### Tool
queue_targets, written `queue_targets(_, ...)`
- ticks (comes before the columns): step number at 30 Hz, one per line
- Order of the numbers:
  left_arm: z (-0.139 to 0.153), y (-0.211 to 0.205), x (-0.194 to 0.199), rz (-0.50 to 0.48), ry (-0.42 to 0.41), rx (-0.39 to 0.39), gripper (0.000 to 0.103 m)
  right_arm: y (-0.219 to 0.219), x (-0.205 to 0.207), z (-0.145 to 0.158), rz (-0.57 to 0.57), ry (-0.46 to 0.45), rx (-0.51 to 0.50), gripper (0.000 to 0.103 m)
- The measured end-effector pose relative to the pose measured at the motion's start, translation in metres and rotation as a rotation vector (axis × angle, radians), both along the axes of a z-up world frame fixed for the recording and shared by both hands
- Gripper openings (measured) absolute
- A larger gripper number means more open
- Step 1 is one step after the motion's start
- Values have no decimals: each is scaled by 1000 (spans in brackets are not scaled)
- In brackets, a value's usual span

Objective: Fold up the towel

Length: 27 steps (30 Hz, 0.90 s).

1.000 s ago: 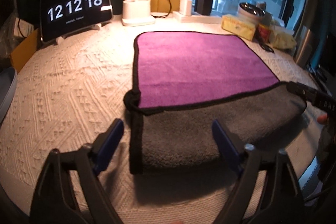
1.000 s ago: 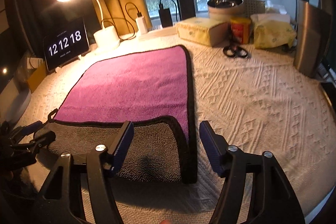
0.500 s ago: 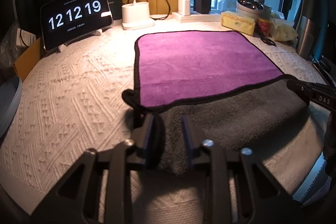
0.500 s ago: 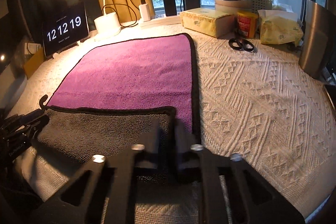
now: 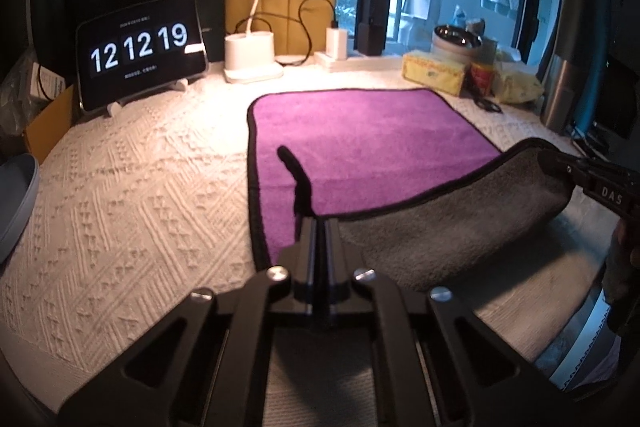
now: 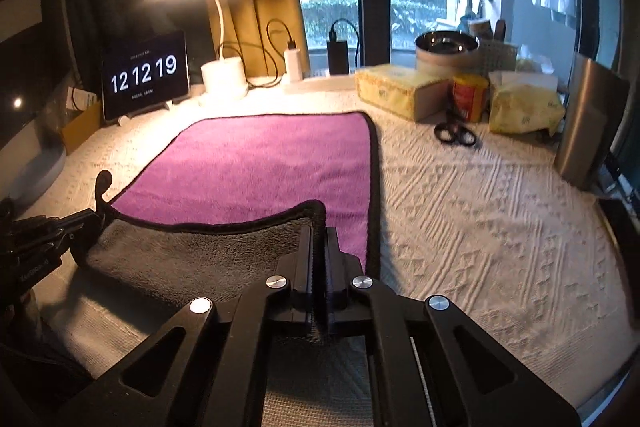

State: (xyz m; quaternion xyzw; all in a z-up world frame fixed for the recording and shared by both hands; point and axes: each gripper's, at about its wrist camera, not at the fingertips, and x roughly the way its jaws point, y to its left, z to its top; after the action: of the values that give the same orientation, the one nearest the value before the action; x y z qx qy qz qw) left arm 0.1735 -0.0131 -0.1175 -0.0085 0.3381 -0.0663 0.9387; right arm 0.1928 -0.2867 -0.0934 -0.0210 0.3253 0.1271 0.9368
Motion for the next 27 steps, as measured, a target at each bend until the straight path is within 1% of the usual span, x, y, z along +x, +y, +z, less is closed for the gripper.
queue_targets(8, 10, 1, -2, -5, -21, -19, 4, 1, -6, 16, 11, -43, 14, 5)
queue_targets(11, 13, 2, -2, -9, -27, -14, 4, 1, -8, 21, 20, -56, 22, 5)
queue_targets(13, 10, 2, 1, -17, -13, -6, 4, 2, -9, 23, 27, -61, 23, 5)
queue_targets(14, 6, 2, 5, -26, 9, -4, 4, 3, -9, 23, 31, -61, 24, 5)
queue_targets(16, -1, 4, 10, -28, 42, -18, 4, 3, -10, 22, 34, -59, 25, 5)
queue_targets(18, -3, 8, 13, -24, 52, -33, 4, 1, -10, 20, 31, -55, 32, 5)
queue_targets(22, 6, 13, 13, -17, 19, -30, 4, -4, -11, 22, 23, -62, 41, 5)
queue_targets(27, 26, 16, 14, -15, -43, -26, 4, -4, -8, 31, 24, -93, 37, 5)
